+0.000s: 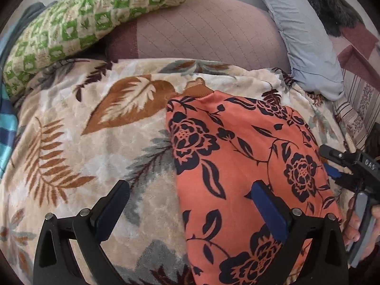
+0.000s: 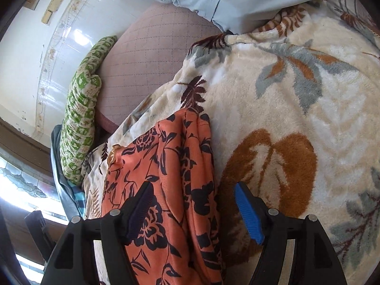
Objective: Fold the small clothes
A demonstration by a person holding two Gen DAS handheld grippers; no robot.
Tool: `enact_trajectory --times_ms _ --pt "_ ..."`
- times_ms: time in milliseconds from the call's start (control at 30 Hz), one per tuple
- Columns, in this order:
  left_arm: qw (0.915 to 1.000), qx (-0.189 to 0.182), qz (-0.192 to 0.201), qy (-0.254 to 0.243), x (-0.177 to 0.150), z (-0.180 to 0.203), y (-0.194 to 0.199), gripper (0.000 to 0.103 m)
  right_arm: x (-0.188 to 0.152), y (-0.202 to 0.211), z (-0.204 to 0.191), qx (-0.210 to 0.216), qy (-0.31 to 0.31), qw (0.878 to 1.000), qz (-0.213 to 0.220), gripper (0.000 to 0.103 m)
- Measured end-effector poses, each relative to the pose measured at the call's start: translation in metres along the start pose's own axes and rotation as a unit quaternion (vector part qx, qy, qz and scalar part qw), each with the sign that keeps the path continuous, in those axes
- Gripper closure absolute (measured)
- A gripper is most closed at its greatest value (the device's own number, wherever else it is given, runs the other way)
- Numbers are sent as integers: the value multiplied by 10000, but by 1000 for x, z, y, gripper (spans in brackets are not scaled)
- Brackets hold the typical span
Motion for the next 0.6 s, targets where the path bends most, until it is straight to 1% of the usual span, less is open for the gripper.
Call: enact_trajectory --times_ms 33,100,167,200,267,300,333,367,400,433,467,500,567,600 --pt "9998 -133 -146 85 2 0 -8 1 0 -6 1 -20 -13 10000 -91 27" --pt "9985 -407 -316 165 3 4 -21 1 -1 -18 5 -42 -90 9995 -294 27" --pt "9952 -781 -563 159 -1 11 -35 2 -3 -20 6 92 -166 9994 -283 26" --pt "9937 -877 -666 218 -4 15 -41 3 -3 -20 5 200 -177 9991 -340 26" --pt "9946 -811 -606 229 -9 20 -45 6 -8 -25 -1 545 -234 9966 -576 26" --pt "9951 -775 -575 199 -10 21 -45 9 -11 -28 -7 515 -132 9965 -643 25" --pt "9956 -732 -544 225 -10 21 -44 16 -15 -29 -15 330 94 9974 -636 25" --pt "9958 -709 -496 286 -10 20 -41 26 -18 -29 -22 180 297 9976 -600 28" --pt "9959 -709 -443 348 -10 18 -36 31 -20 -29 -27 117 377 9975 -594 36" --pt "9960 -705 -401 386 -9 17 -32 42 -22 -28 -30 100 357 9976 -584 40" --pt "9962 -687 -376 392 -8 16 -28 51 -22 -25 -33 100 345 9977 -576 52" --pt "9964 -673 -357 380 -7 16 -24 55 -22 -21 -38 90 410 9977 -538 64" --pt "9969 -651 -304 328 -5 18 -14 63 -23 -8 -52 100 582 9975 -385 69" --pt "9973 -622 -264 300 -5 19 -7 64 -25 -1 -60 186 639 9973 -319 70"
Point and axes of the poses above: each gripper's, at about its wrist camera, not at the fingertips, and y roughly against the way its jaws point, z to its right, x to its top, the point moved 2 cm from there along -y, roughly the way its jaws point, and after that the axes turned 3 degrees about -x, right-handed, at the moved point
